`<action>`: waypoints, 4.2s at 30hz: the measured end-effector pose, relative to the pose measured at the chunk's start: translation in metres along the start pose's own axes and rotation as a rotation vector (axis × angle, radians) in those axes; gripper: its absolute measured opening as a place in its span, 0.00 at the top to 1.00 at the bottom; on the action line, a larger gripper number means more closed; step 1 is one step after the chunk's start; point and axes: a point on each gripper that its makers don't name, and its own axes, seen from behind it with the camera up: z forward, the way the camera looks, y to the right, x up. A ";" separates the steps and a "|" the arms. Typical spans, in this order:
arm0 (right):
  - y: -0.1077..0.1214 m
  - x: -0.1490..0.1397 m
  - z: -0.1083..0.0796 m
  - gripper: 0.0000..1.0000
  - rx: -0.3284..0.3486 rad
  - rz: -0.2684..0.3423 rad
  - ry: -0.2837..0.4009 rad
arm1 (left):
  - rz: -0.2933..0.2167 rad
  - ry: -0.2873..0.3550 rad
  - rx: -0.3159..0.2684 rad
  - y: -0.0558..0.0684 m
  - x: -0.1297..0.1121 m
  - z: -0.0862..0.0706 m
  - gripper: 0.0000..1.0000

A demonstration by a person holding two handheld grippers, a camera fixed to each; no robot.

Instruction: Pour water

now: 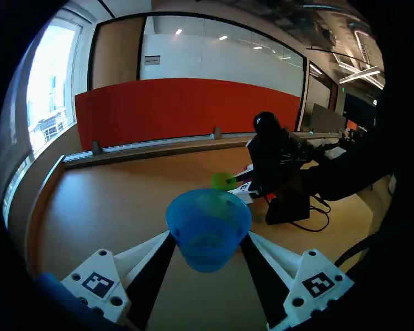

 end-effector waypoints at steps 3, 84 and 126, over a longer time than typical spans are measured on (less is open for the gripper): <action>0.000 0.000 0.000 0.12 0.000 -0.005 0.001 | 0.000 0.000 -0.001 0.000 0.000 0.000 0.20; -0.030 0.076 -0.264 0.14 -0.101 0.035 0.367 | 0.132 0.093 -0.136 0.051 0.042 -0.021 0.20; -0.061 0.057 -0.367 0.14 -0.185 0.077 0.485 | 0.186 0.130 -0.199 0.084 0.044 -0.052 0.19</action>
